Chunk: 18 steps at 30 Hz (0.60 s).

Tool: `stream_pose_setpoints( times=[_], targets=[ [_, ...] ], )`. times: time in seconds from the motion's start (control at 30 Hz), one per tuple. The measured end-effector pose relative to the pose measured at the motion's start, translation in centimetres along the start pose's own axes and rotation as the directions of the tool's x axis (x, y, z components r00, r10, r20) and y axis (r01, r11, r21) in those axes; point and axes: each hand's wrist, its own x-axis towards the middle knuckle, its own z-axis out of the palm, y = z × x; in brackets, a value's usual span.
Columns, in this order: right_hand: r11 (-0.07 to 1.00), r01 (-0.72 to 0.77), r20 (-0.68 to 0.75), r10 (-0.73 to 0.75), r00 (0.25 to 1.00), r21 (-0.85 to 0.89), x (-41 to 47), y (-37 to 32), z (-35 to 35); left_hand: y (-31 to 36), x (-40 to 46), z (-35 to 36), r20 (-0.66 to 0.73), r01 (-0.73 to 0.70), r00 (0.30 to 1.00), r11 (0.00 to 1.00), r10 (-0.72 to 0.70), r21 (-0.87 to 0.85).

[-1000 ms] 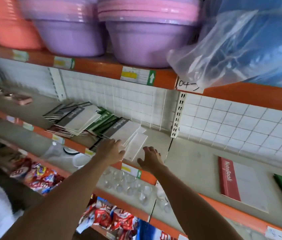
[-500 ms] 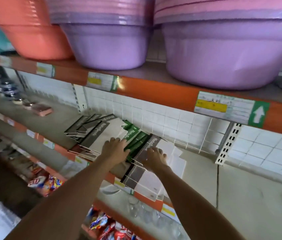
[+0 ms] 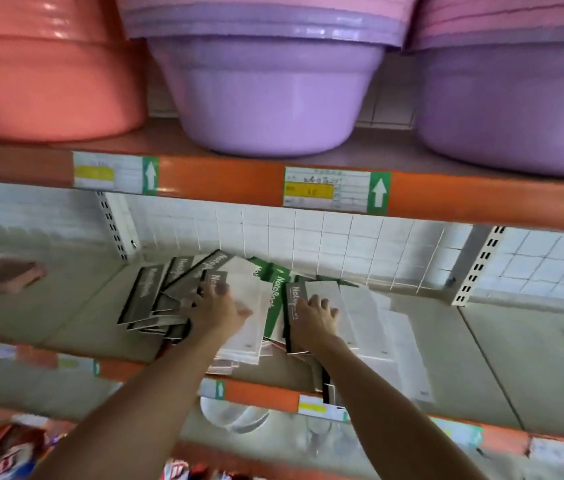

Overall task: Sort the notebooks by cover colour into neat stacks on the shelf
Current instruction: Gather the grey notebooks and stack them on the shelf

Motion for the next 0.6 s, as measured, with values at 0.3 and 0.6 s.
stream_pose_setpoints(
  times=[0.3,0.6],
  targets=[
    [0.894,-0.443,0.13,0.448,0.885,-0.062,-2.2,-2.4,-1.8,-0.1,0.3,0.7,-0.027,-0.122,0.991,0.963,0.132,0.24],
    [0.791,-0.52,-0.066,0.567,0.821,0.322,-3.4,-2.5,0.9,0.2,-0.2,0.9,-0.048,-0.24,0.966,0.951,0.253,0.197]
  ],
)
